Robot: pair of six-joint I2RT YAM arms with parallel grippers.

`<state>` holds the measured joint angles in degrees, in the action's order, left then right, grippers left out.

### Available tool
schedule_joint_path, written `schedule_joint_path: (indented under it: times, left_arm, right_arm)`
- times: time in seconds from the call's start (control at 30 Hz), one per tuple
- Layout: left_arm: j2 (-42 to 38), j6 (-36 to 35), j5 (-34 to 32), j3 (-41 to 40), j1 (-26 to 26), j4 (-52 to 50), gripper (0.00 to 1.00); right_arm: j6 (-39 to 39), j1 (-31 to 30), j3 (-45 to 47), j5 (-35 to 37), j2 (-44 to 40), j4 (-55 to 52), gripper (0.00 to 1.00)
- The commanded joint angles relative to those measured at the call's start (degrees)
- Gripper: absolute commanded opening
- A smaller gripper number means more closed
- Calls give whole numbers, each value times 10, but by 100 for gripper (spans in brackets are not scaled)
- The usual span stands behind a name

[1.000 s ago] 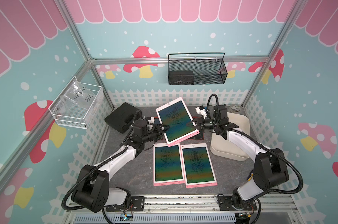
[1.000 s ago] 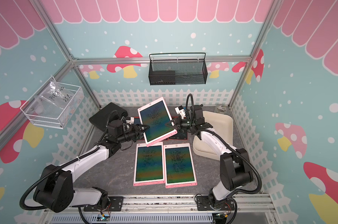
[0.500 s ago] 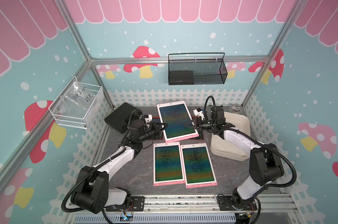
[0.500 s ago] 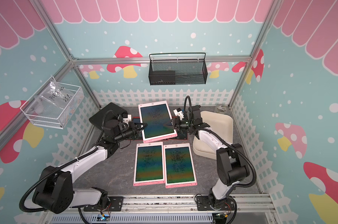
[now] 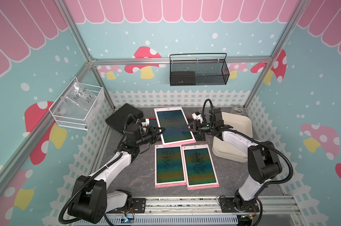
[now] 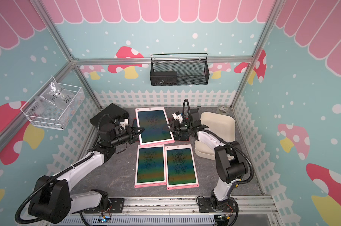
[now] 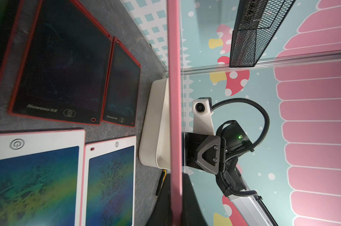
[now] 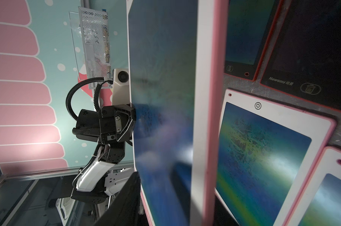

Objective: Take out the writing tablet from the storage box
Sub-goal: Place the writing tablet at the center of the board.

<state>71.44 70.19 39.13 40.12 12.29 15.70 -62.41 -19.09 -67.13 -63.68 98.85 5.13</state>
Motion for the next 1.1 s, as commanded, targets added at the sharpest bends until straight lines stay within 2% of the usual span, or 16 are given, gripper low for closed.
schedule_joint_path:
  times: [0.0,0.1,0.17,0.27,0.37,0.53,0.63,0.77,0.87,1.07]
  left_arm:
    - [-25,-39,18,-12,-18,-85,0]
    - [-51,-65,19,-12,-35,-154,0]
    - [-71,-86,26,-11,-56,-209,0]
    - [-113,-116,28,-15,-98,-283,0]
    - [-154,-170,13,0,-145,-401,0]
    - [-204,-211,38,-7,-214,-482,0]
    - [-229,-220,34,-9,-228,-525,1]
    - [-249,-316,22,25,-273,-662,1]
    - [-258,-350,26,21,-315,-716,1]
    - [-266,-379,10,24,-331,-762,1]
  right_arm:
    - [27,2,-12,7,6,11,53]
    - [80,3,-34,16,20,-54,55]
    - [126,4,-57,47,31,-112,56]
    - [175,10,-87,67,46,-175,56]
    - [217,17,-114,87,58,-226,56]
    - [242,20,-130,77,73,-244,56]
    - [254,20,-136,57,81,-249,55]
    - [306,20,-176,64,95,-309,55]
    - [339,18,-200,69,116,-347,55]
    - [366,-1,-219,75,123,-373,55]
